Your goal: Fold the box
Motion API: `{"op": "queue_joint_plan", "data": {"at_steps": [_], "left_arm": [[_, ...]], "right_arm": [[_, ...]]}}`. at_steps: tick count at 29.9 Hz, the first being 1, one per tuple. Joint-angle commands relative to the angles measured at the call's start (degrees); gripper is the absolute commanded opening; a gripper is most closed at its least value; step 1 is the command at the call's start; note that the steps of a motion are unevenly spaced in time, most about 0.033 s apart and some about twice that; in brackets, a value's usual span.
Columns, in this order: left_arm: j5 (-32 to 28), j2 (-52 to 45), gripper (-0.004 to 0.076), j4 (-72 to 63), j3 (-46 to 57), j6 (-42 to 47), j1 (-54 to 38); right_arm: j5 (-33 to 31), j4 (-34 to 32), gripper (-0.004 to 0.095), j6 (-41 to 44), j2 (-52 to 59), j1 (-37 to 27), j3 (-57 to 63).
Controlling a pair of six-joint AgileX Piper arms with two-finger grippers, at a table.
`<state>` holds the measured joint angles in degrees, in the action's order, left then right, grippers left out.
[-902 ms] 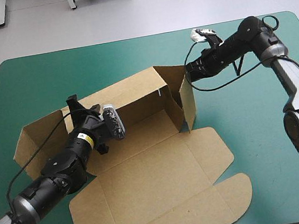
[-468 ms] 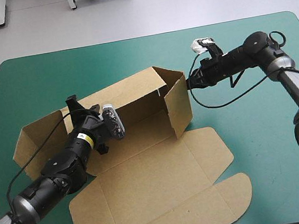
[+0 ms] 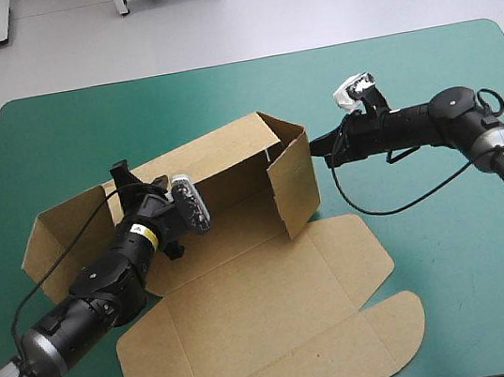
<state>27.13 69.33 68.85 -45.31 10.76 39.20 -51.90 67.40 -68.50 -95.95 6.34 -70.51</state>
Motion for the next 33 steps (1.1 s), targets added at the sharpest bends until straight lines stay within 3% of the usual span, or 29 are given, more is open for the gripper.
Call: {"op": "queue_joint_plan", "data": {"at_steps": [1, 5, 11, 13, 25, 33], "left_arm": [[2.3, -0.6, -0.0009, -4.0, -0.3, 2.3, 0.0], [2.3, -0.6, -0.0009, -4.0, -0.3, 2.3, 0.0], [2.3, -0.6, -0.0009, -4.0, -0.3, 2.3, 0.0], [2.3, -0.6, -0.0009, -4.0, -0.3, 2.3, 0.0], [2.3, -0.6, -0.0009, -4.0, -0.3, 2.3, 0.0], [2.4, -0.6, -0.0009, -4.0, -0.3, 2.3, 0.0]], "right_arm": [[-1.6, 4.7, -0.0003, -2.9, 2.9, -0.6, 0.6], [-3.5, 3.8, 0.0081, -4.3, 3.2, -0.6, 1.0], [-7.1, 2.0, 0.0517, -1.4, 3.4, -0.6, 1.0], [-8.3, 2.7, 0.0589, -1.6, 3.4, -0.6, 1.0], [-2.4, 3.2, 0.0577, -5.8, 3.4, 1.7, 1.0], [-2.6, 3.2, 0.0577, -5.8, 3.4, 6.1, 1.0]]}}
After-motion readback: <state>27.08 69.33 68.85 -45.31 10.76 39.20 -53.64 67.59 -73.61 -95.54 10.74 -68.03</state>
